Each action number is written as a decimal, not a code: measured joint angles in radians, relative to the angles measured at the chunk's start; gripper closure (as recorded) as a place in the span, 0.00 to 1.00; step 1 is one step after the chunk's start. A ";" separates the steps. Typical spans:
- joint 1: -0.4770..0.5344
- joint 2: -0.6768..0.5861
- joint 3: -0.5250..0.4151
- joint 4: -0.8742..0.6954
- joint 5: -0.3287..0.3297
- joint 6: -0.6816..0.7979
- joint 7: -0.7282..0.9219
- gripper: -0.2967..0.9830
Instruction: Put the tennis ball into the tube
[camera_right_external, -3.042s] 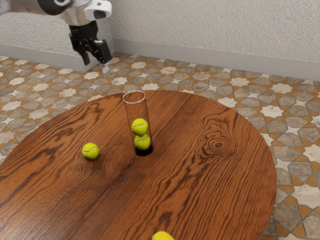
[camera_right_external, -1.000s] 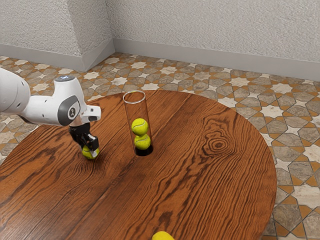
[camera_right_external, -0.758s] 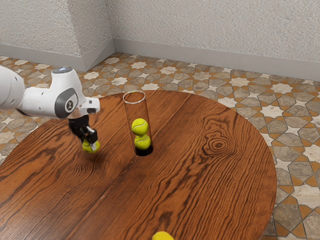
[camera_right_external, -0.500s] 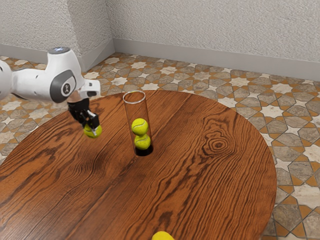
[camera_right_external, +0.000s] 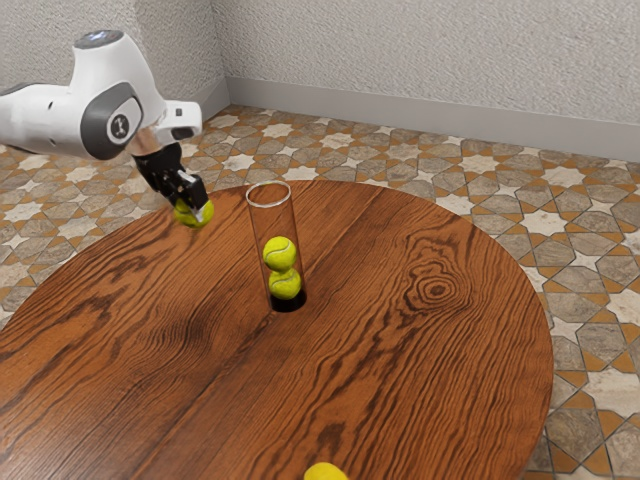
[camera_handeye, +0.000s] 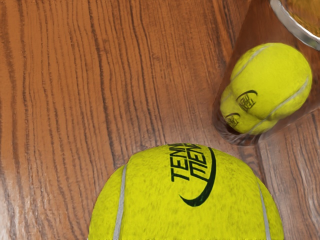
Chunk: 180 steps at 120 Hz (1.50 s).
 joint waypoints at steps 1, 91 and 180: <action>0.001 0.000 -0.002 0.002 -0.001 0.000 0.000 0.69; -0.057 0.171 -0.074 0.286 -0.084 -0.010 0.055 0.52; -0.068 0.191 -0.071 0.286 -0.117 -0.018 0.103 0.27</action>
